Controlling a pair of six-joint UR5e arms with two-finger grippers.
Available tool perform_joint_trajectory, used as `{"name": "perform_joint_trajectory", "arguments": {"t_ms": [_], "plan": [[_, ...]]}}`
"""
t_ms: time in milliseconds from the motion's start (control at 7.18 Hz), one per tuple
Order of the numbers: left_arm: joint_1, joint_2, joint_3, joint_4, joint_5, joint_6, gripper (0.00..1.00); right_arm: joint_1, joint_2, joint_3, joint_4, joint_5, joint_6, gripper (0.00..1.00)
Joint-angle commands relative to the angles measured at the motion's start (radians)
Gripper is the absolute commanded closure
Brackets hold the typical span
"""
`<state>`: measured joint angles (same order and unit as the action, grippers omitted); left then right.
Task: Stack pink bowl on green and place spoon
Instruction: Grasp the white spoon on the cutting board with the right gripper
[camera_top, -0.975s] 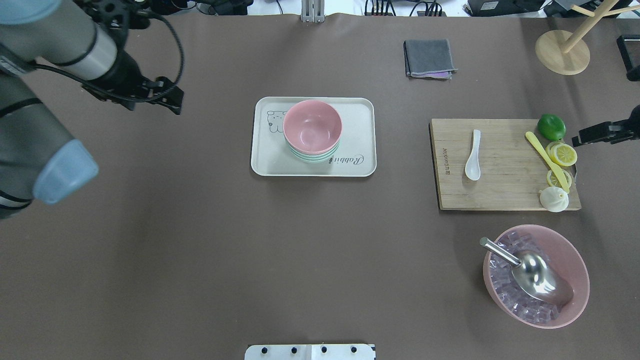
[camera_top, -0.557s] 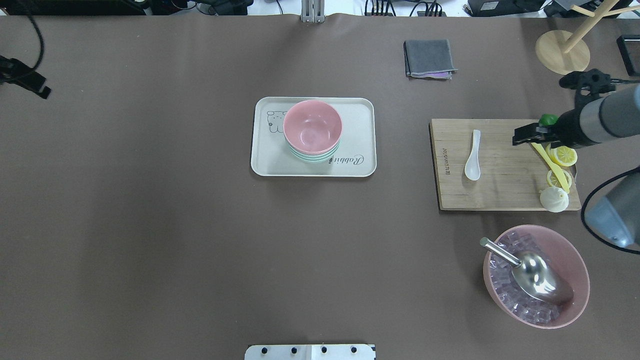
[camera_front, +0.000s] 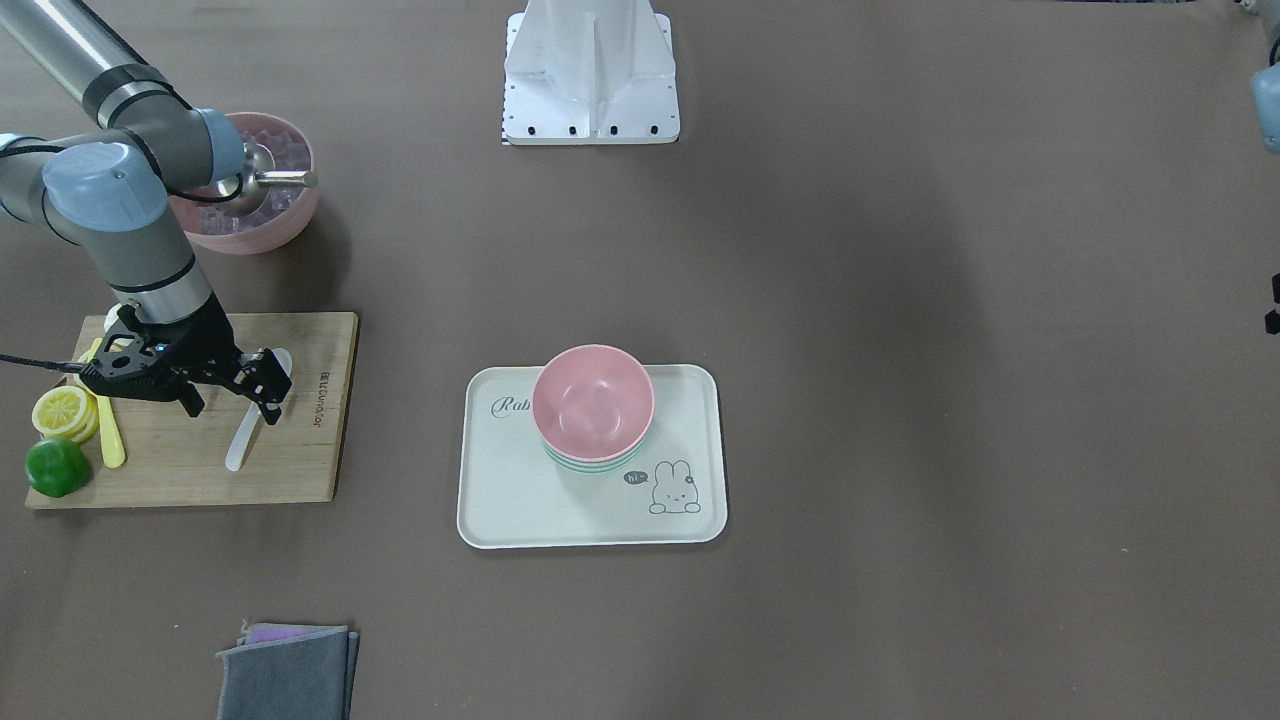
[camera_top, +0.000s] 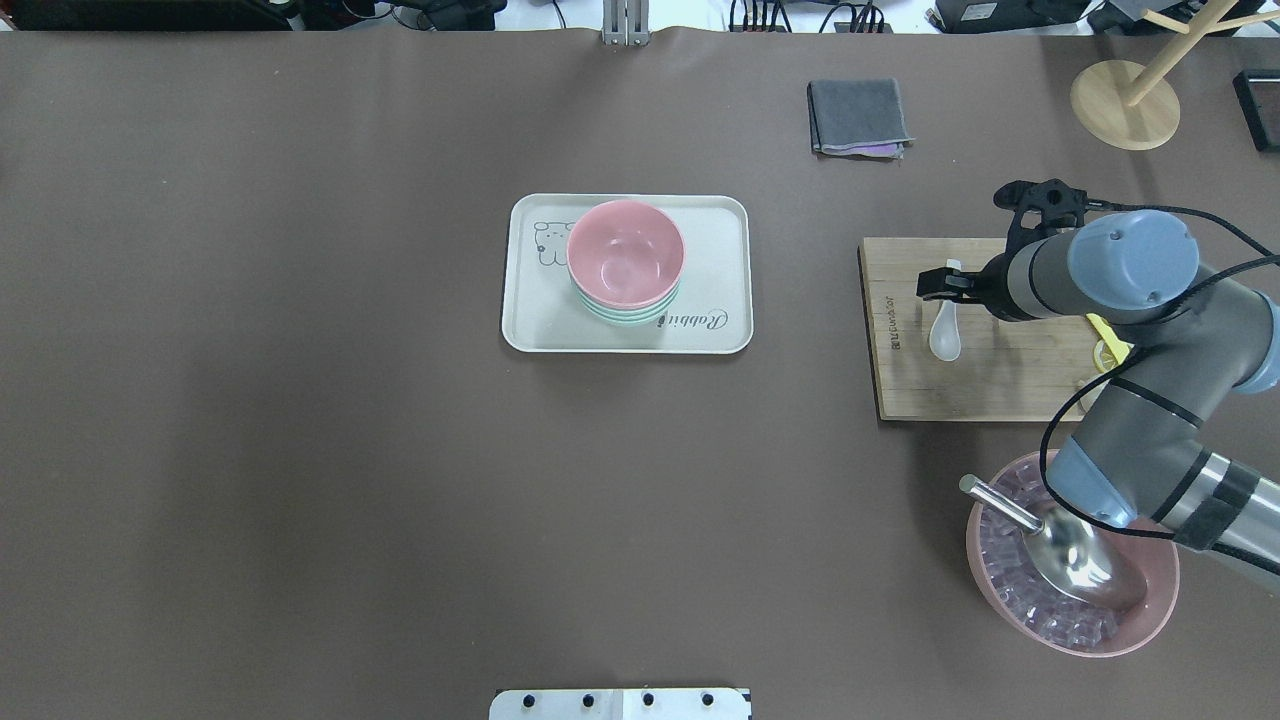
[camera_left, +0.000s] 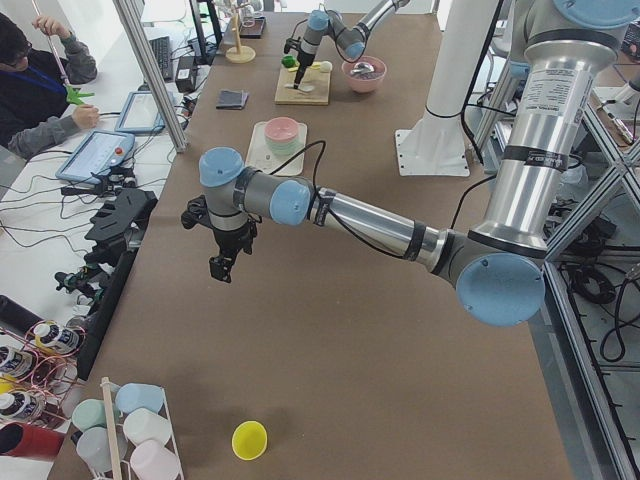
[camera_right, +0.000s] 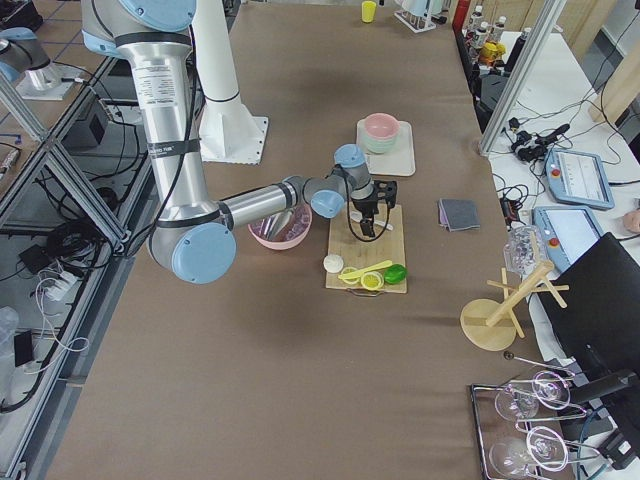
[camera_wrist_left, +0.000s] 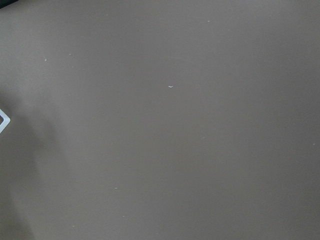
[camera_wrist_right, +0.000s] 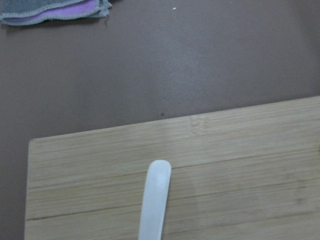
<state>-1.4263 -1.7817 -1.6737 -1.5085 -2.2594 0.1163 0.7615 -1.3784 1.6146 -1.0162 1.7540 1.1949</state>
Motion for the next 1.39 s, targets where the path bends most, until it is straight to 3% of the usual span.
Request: {"name": "perform_joint_trajectory", "arguments": {"t_ms": [0,139,278,975,1114,1253], "plan": [[-0.006,0.004,0.006,-0.001,0.001,0.013,0.02,-0.007,0.002,-0.004,0.001,-0.045,0.012,0.06],[-0.005,0.021,0.006,-0.013,0.001,0.008,0.02,-0.008,0.008,-0.001,-0.002,-0.047,0.067,0.46],[-0.005,0.031,0.008,-0.036,0.001,0.003,0.02,-0.008,0.012,0.001,-0.002,-0.041,0.066,0.97],[-0.003,0.031,0.009,-0.039,0.000,0.002,0.02,-0.010,0.024,0.033,-0.002,-0.048,0.075,1.00],[-0.003,0.030,0.009,-0.039,0.000,0.002,0.02,-0.019,0.085,0.030,-0.040,-0.053,0.086,1.00],[-0.003,0.030,0.009,-0.039,0.000,0.000,0.02,-0.058,0.220,0.027,-0.197,-0.077,0.167,1.00]]}}
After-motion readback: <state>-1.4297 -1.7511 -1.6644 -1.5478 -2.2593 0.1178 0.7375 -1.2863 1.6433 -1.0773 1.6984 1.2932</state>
